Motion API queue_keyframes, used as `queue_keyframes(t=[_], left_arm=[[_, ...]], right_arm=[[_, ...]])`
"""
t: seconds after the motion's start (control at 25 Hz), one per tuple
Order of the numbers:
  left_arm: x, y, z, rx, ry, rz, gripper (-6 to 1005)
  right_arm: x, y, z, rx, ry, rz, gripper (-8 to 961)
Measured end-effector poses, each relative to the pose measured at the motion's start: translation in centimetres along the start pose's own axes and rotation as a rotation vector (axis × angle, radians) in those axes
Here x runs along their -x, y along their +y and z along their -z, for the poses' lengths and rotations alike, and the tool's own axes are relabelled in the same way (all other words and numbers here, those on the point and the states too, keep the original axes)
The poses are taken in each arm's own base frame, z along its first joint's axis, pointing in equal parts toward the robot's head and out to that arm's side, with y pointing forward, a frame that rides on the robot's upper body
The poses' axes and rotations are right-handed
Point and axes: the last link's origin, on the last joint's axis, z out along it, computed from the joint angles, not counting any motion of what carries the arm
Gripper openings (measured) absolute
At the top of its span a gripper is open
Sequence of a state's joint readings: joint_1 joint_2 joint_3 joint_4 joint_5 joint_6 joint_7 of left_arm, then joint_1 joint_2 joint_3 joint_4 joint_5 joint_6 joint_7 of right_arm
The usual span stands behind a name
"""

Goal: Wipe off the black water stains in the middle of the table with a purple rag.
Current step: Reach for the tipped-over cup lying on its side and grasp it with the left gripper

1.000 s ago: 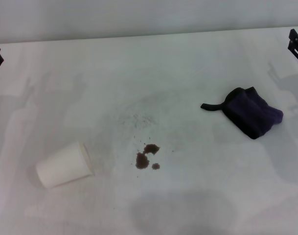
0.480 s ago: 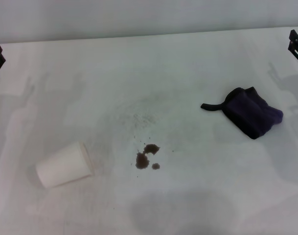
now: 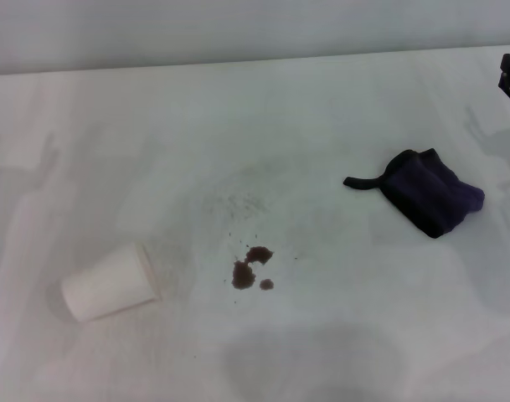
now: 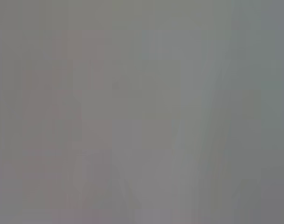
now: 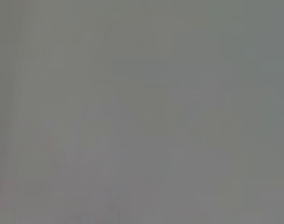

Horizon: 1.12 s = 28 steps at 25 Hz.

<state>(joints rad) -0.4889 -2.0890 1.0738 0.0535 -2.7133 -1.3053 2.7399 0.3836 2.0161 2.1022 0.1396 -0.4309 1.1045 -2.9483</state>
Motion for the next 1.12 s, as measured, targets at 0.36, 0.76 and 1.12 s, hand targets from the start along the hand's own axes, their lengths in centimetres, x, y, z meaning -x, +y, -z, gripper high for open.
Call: queue_keyframes(t=[0.36,0.76,1.12], left_arm=[[-1.7,-1.7,1.7,0.133,-0.022,0.117,876],[-4.2,-4.6,-0.1,0.257,-0.347,0.091,875],[-8.8,-4.8,-2.2,0.490,-0.675,-0.073,876]], right_arm=[[0.0,-0.1,0.1,0.004,-0.003,0.007,847],[0.2,0.0,0.0,-0.001,-0.011,0.002,847],[0.6,-0.6,0.0,-0.031,-0.035,-0.016,847]])
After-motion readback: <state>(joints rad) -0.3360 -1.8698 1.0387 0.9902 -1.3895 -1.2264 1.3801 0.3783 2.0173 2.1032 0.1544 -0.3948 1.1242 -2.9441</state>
